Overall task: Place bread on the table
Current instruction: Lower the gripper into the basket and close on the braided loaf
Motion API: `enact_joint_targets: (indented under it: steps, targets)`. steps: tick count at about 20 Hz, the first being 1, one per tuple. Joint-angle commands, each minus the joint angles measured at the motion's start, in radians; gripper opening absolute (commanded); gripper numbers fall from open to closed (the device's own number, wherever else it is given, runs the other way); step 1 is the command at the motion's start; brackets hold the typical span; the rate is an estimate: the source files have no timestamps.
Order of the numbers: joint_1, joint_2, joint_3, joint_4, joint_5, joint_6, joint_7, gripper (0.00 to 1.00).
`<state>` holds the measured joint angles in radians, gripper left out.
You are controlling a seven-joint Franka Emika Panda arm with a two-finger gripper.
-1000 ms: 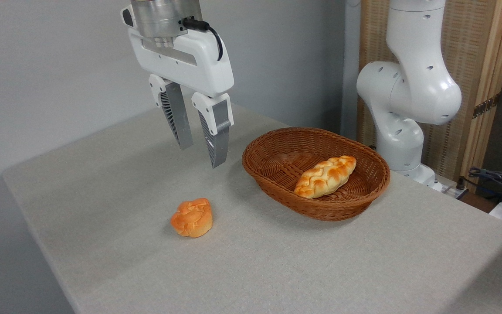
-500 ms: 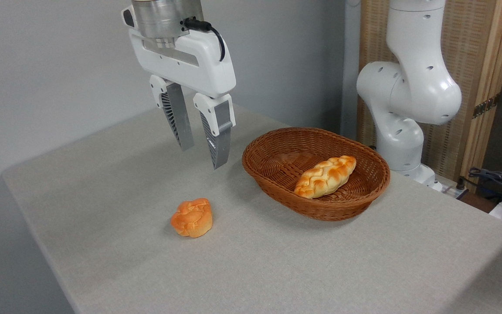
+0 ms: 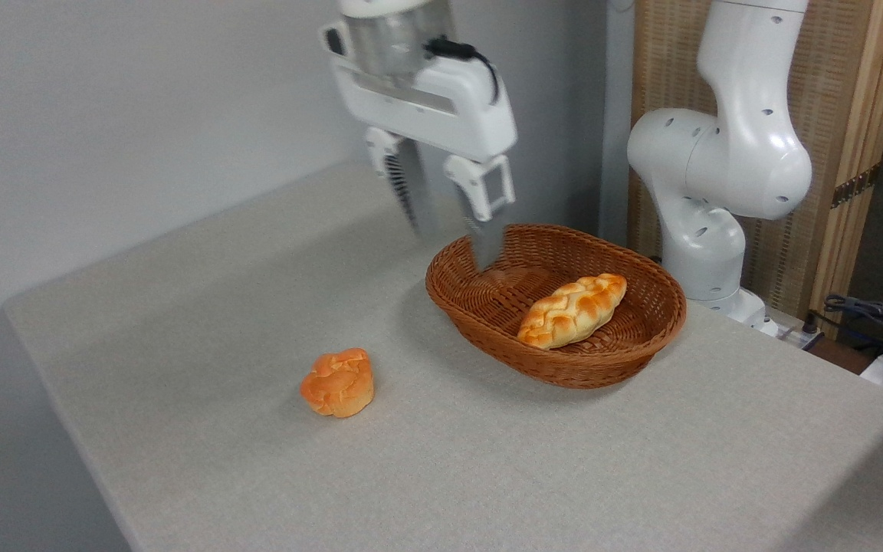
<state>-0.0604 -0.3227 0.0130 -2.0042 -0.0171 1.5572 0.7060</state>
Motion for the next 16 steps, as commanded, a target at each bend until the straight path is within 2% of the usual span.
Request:
enact_joint_targets:
  steps: [1, 3, 5, 10, 13, 16]
  targets:
    - [-0.009, -0.186, 0.007, -0.249, -0.003, 0.015, 0.062, 1.0]
    - [-0.036, -0.229, 0.005, -0.329, 0.008, 0.018, 0.075, 1.0]
    - [-0.044, -0.252, -0.004, -0.376, 0.057, 0.017, 0.09, 1.0]
    - [-0.059, -0.253, -0.011, -0.464, 0.063, 0.018, 0.122, 1.0]
    - [-0.113, -0.253, -0.015, -0.498, 0.062, 0.032, 0.125, 1.0]
    - [-0.113, -0.251, -0.015, -0.514, 0.077, 0.035, 0.141, 1.0]
